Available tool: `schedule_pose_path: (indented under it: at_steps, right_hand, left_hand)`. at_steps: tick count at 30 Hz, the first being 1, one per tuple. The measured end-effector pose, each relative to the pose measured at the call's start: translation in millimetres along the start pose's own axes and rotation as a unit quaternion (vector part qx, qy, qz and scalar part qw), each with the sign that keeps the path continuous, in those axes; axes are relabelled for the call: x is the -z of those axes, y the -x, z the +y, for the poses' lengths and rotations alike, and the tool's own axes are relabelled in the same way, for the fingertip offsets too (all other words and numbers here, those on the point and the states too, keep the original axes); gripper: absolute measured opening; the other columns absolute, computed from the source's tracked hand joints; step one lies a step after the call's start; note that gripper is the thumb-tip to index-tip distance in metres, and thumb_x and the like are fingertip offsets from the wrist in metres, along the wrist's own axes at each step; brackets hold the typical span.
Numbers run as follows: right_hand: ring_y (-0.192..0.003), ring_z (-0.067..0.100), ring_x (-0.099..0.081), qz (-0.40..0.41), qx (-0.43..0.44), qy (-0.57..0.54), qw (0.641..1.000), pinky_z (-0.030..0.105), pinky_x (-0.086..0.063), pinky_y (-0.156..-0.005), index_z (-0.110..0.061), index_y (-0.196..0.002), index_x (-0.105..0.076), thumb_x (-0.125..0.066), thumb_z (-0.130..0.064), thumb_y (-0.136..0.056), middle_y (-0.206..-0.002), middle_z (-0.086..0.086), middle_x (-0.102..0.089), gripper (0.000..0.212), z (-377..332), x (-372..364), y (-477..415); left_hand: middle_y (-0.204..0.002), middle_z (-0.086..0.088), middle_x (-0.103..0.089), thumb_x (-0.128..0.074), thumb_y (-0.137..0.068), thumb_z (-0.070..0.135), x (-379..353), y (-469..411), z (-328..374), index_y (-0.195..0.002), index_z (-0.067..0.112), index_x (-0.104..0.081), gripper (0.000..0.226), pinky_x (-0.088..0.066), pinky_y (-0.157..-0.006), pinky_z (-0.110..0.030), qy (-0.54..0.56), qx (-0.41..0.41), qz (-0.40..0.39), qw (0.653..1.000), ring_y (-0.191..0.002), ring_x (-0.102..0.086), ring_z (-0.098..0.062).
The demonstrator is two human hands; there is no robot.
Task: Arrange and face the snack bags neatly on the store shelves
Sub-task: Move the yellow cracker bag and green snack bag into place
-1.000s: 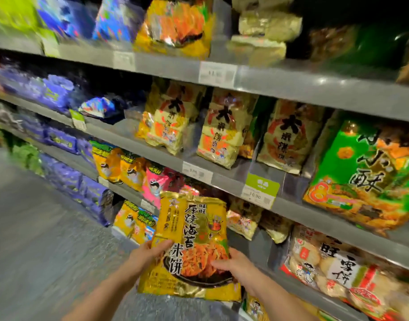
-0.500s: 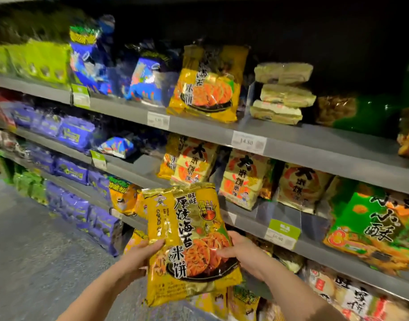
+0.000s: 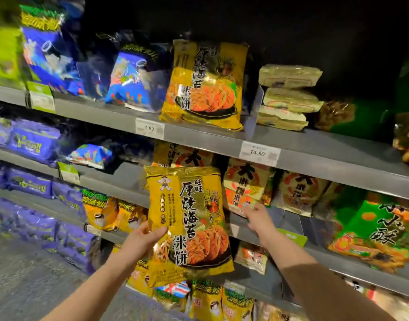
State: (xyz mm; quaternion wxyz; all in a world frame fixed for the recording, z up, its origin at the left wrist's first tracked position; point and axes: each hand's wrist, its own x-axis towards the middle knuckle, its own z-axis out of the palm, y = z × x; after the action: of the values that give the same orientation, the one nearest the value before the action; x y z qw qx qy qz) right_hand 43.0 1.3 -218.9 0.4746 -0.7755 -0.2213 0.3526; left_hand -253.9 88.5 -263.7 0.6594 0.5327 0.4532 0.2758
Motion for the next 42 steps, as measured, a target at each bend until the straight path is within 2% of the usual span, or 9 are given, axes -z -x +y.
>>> schedule_pose_path:
  at_steps: [4, 6, 8, 17, 24, 27, 35, 40, 42]
  right_hand:
    - [-0.131, 0.032, -0.039, 0.070, 0.013, 0.068, 0.995, 0.042, -0.038, -0.104, -0.010, -0.147, -0.015, -0.066, -0.034, -0.083, -0.148, 0.011, -0.034, 0.085, -4, 12, -29]
    - [-0.135, 0.033, -0.034, 0.054, 0.010, 0.065, 0.996, 0.044, -0.033, -0.109, -0.012, -0.149, -0.006, -0.067, -0.033, -0.083, -0.153, 0.010, -0.026, 0.092, -7, 12, -37]
    - [-0.135, 0.033, -0.033, 0.048, 0.002, 0.045, 0.998, 0.042, -0.031, -0.108, -0.011, -0.149, -0.001, -0.067, -0.030, -0.084, -0.153, 0.011, -0.024, 0.095, -8, 11, -43]
    - [-0.117, 0.036, -0.049, 0.096, -0.012, 0.046, 0.994, 0.040, -0.043, -0.096, -0.002, -0.129, -0.045, -0.062, -0.042, -0.085, -0.129, 0.015, -0.052, 0.062, -4, 0, -49]
    - [-0.115, 0.035, -0.053, 0.118, 0.008, 0.009, 0.993, 0.049, -0.047, -0.096, -0.011, -0.132, -0.048, -0.059, -0.040, -0.087, -0.129, 0.010, -0.056, 0.055, 1, 2, -37]
    - [-0.114, 0.033, -0.053, 0.122, 0.033, 0.008, 0.992, 0.045, -0.045, -0.096, -0.010, -0.127, -0.053, -0.059, -0.038, -0.088, -0.125, 0.010, -0.059, 0.049, -3, 9, -20]
    - [-0.103, 0.027, -0.058, 0.102, 0.067, 0.031, 0.992, 0.032, -0.044, -0.080, -0.008, -0.122, -0.059, -0.055, -0.029, -0.093, -0.116, 0.009, -0.064, 0.036, 3, 32, 35]
    - [-0.099, 0.026, -0.061, 0.135, 0.057, 0.035, 0.989, 0.038, -0.047, -0.086, -0.011, -0.116, -0.064, -0.055, -0.028, -0.092, -0.107, 0.007, -0.067, 0.030, 5, 60, 59]
    - [-0.090, 0.025, -0.062, 0.152, 0.055, 0.012, 0.987, 0.037, -0.049, -0.081, -0.009, -0.115, -0.064, -0.055, -0.024, -0.093, -0.097, 0.005, -0.065, 0.028, 6, 78, 66]
  left_hand:
    - [-0.087, -0.008, -0.073, -0.074, -0.071, 0.042, -20, 13, 22, -0.112, 0.012, -0.058, 0.054, -0.054, -0.060, -0.030, -0.007, -0.015, -0.025, 1.000, -0.069, -0.068, -0.025]
    - [-0.058, -0.005, -0.059, -0.069, -0.072, 0.041, -22, 13, 27, -0.100, 0.015, -0.061, 0.039, -0.038, -0.045, -0.021, -0.010, -0.032, -0.009, 0.999, -0.046, -0.050, -0.016]
    - [-0.069, -0.013, -0.055, -0.074, -0.067, 0.050, -20, 6, 25, -0.097, 0.023, -0.063, 0.042, -0.037, -0.054, -0.027, -0.003, -0.043, 0.001, 0.999, -0.057, -0.047, -0.021]
    - [-0.043, 0.008, -0.032, -0.062, -0.086, 0.029, -25, 12, 40, -0.080, 0.020, -0.056, 0.012, -0.018, -0.041, -0.021, -0.024, -0.062, 0.042, 0.997, -0.039, -0.022, -0.007]
    - [-0.036, 0.009, -0.043, -0.057, -0.089, 0.024, -34, 25, 48, -0.087, 0.018, -0.054, 0.007, -0.025, -0.042, -0.022, -0.022, -0.069, 0.043, 0.996, -0.032, -0.030, -0.005]
    - [-0.039, -0.015, -0.036, -0.061, -0.084, 0.026, -29, 27, 46, -0.098, 0.013, -0.055, 0.021, -0.041, -0.046, -0.032, -0.017, -0.065, 0.042, 0.997, -0.032, -0.031, -0.029]
    - [-0.036, 0.003, -0.026, -0.065, -0.082, 0.030, 1, 20, 25, -0.136, 0.009, -0.038, 0.065, -0.011, -0.038, -0.016, 0.044, -0.062, 0.067, 0.995, -0.032, -0.017, -0.008]
    - [-0.046, -0.001, -0.029, -0.070, -0.074, 0.034, -12, 31, 49, -0.090, 0.022, -0.059, 0.022, -0.014, -0.041, -0.018, 0.042, -0.052, 0.039, 0.997, -0.039, -0.022, -0.010]
    - [-0.068, -0.009, -0.047, -0.078, -0.066, 0.045, 2, 17, 27, -0.121, 0.016, -0.054, 0.066, -0.026, -0.048, -0.023, 0.019, -0.065, 0.026, 0.997, -0.057, -0.039, -0.017]
